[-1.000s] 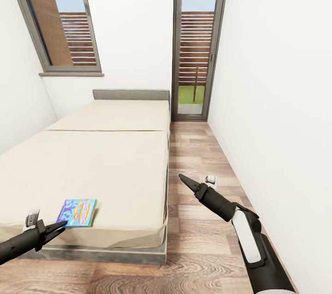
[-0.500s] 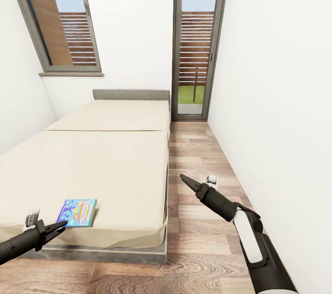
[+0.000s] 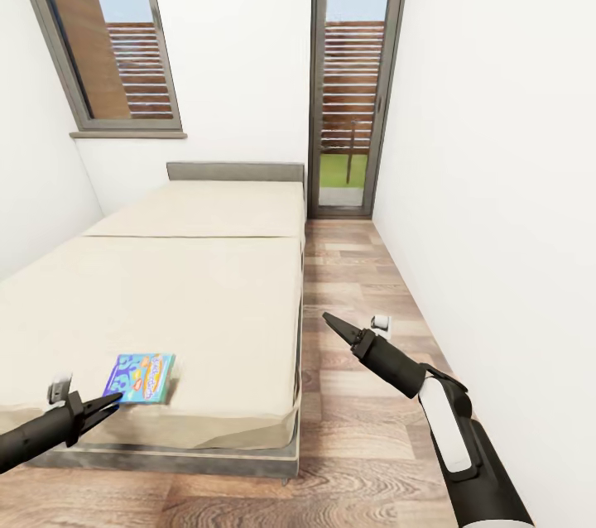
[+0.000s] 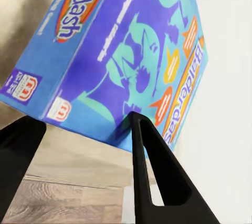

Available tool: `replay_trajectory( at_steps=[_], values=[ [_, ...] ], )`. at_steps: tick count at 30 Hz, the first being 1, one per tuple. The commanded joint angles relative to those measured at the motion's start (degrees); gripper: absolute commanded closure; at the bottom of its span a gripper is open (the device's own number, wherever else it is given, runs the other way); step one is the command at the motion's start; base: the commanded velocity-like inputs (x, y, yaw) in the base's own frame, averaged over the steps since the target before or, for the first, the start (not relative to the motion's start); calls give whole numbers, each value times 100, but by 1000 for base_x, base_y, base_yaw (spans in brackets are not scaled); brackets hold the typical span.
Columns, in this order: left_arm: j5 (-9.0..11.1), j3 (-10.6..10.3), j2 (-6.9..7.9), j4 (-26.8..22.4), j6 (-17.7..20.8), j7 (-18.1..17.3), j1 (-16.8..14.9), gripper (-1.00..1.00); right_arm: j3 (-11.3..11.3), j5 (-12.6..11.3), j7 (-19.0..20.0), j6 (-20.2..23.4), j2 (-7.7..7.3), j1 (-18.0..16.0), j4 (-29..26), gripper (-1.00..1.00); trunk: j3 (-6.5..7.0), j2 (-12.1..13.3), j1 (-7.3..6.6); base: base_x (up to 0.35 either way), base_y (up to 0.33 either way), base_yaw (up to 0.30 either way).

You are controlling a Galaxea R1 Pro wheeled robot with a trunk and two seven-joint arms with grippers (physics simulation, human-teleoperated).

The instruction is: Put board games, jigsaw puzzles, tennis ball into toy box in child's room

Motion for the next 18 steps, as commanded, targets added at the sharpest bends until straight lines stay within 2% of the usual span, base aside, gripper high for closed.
replay_trajectory(
  at_steps=[1, 18],
  values=[
    [17, 6, 0, 1, 26, -18, -8, 100, -11, -14, 9, 35, 5, -3, 1, -100, 13, 39, -24, 0, 0, 0],
    [17, 6, 0, 1, 26, -18, -8, 100, -11, -22, 9, 36, 5, -3, 1, -100, 318, 721, -397, 0, 0, 0]
  ],
)
